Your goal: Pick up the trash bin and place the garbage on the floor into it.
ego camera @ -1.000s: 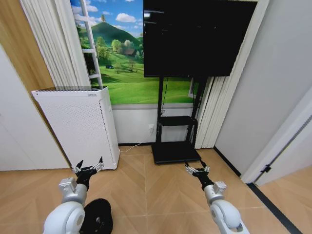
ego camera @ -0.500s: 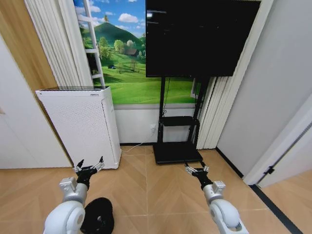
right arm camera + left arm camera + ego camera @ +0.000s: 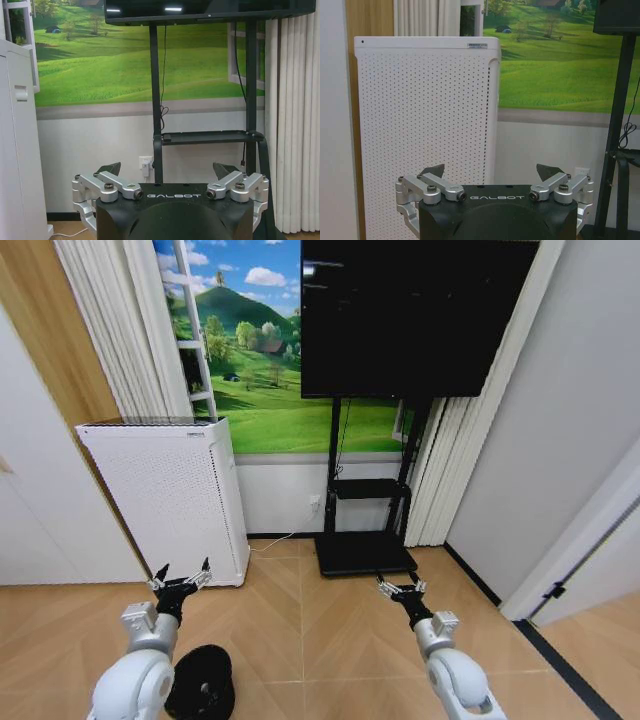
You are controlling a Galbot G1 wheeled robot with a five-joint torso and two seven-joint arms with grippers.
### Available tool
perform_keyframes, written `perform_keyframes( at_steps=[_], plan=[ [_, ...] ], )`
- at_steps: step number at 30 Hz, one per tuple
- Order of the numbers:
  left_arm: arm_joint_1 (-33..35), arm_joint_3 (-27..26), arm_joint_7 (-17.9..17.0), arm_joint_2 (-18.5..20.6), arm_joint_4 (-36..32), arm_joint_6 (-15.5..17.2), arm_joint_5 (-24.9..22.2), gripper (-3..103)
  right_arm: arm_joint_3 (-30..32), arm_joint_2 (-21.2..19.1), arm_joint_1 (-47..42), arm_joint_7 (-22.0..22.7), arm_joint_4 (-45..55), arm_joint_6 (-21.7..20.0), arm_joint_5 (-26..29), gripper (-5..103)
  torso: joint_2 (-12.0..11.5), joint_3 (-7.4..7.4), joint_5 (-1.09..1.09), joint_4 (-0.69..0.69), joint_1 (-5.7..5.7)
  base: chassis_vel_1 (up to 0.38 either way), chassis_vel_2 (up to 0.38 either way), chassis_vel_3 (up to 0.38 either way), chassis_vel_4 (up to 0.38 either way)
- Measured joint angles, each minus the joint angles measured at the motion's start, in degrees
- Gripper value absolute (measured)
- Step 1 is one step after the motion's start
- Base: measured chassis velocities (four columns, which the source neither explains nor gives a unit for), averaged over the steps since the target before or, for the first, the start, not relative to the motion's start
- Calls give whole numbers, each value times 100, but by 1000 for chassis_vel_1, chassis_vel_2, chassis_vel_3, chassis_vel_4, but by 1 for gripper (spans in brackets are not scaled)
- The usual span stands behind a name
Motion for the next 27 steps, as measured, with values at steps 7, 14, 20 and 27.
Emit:
perform_keyframes(
  at_steps=[7,14,20,27],
  plan=[
    [3,-4,26,1,4,2,-9,100,13,15,-28,25,23,0,-14,100,0,0,0,0,1,66,-67,-79,75],
    [4,-23,27,34,-13,12,-56,100,25,25,-54,38,69,0,-24,100,0,-1,1,0,-1,187,-199,-193,207],
    [17,-21,37,12,-23,15,-66,100,51,29,-98,43,98,0,-31,100,0,-1,-4,0,-1,249,-251,-252,272],
    [13,-31,48,18,-32,15,-79,100,65,28,-110,43,127,-9,-34,100,0,-1,3,0,-2,312,-305,-303,317]
  ],
)
